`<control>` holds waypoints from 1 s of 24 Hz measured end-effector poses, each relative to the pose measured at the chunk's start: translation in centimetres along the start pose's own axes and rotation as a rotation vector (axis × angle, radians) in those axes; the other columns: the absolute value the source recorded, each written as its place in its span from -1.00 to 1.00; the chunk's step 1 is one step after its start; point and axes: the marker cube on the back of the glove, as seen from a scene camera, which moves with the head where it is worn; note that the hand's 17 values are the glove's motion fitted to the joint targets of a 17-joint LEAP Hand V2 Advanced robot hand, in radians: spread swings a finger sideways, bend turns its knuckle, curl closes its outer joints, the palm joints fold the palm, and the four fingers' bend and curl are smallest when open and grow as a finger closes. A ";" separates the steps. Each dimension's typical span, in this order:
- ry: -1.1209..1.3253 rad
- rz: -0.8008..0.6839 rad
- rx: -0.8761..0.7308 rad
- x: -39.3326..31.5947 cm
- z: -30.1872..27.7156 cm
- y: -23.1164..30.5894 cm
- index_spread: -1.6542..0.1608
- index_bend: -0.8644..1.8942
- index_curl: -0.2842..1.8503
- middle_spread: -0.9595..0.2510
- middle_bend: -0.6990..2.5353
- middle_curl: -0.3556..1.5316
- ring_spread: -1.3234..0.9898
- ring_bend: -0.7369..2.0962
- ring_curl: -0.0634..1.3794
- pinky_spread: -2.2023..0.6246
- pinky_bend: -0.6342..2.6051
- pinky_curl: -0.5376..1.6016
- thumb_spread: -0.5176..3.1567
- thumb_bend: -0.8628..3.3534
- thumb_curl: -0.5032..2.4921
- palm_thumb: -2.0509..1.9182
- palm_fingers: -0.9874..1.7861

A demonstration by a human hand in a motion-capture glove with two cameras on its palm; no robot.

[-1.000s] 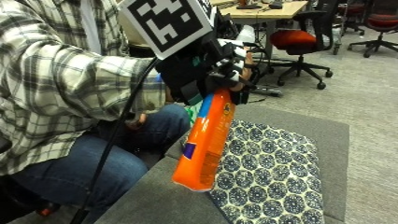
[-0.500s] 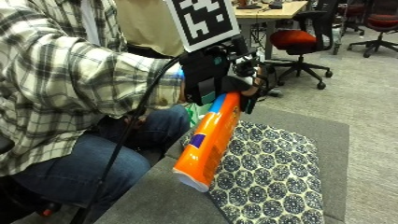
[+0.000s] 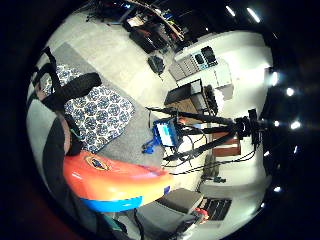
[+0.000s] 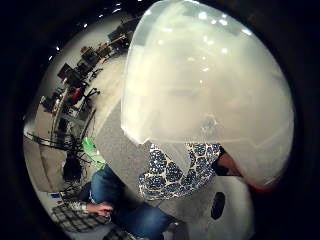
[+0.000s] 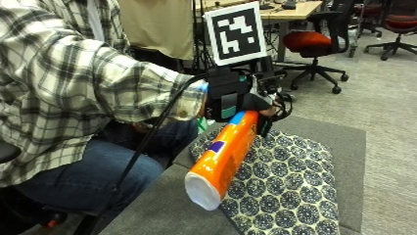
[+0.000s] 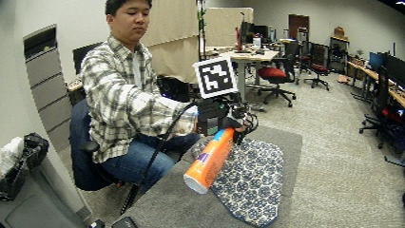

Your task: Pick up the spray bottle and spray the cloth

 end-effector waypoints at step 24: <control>0.105 -0.065 -0.081 -3.9 1.8 0.2 0.59 -0.18 -0.17 0.43 -0.23 -0.04 0.01 -0.09 -0.25 0.45 -0.26 -0.10 -0.53 -0.61 -0.15 0.57 0.65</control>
